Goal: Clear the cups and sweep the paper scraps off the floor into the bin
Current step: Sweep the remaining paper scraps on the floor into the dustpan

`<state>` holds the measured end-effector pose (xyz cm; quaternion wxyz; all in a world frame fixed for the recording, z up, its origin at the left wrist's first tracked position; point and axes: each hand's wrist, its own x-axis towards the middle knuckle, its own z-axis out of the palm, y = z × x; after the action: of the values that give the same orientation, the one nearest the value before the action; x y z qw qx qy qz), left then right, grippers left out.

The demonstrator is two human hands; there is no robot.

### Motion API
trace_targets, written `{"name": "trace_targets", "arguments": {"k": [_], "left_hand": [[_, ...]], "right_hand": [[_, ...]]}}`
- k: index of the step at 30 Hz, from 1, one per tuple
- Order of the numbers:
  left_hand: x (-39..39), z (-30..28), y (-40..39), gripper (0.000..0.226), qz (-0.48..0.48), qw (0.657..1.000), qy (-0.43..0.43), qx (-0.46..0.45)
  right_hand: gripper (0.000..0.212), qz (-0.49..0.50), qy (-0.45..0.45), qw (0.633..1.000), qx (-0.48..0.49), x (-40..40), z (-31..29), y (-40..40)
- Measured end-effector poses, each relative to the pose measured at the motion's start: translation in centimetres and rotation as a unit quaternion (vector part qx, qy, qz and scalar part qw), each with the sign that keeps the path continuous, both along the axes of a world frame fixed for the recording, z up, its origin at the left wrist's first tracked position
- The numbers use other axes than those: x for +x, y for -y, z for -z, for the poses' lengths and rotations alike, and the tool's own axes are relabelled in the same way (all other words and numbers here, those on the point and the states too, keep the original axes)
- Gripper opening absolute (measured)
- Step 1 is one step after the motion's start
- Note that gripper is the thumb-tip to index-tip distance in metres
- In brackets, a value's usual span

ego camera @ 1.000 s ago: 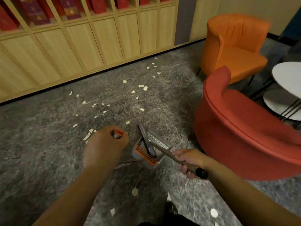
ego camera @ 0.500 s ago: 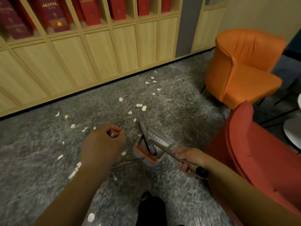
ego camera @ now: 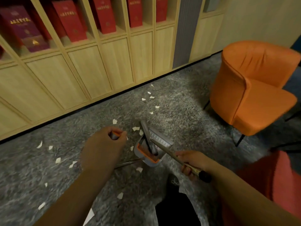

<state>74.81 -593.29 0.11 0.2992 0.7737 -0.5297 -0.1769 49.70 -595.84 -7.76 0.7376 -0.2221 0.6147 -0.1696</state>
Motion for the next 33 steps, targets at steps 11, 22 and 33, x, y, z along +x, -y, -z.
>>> {"name": "trace_targets", "arguments": {"k": [11, 22, 33], "left_hand": [[-2.3, 0.9, 26.2, 0.017, -0.030, 0.998, 0.049, 0.024], [0.0, 2.8, 46.6, 0.014, -0.033, 0.993, 0.071, 0.092], [4.3, 5.8, 64.2, 0.015, -0.011, 0.987, 0.083, 0.139]], "right_hand": [[0.025, -0.098, -0.024, 0.995, -0.015, -2.9, 1.0, 27.3], [0.034, -0.084, -0.055, 0.995, -0.013, -1.1, 2.6, 48.3], [0.026, -0.026, -0.050, 0.998, -0.003, 1.4, 3.7, 66.1]]}}
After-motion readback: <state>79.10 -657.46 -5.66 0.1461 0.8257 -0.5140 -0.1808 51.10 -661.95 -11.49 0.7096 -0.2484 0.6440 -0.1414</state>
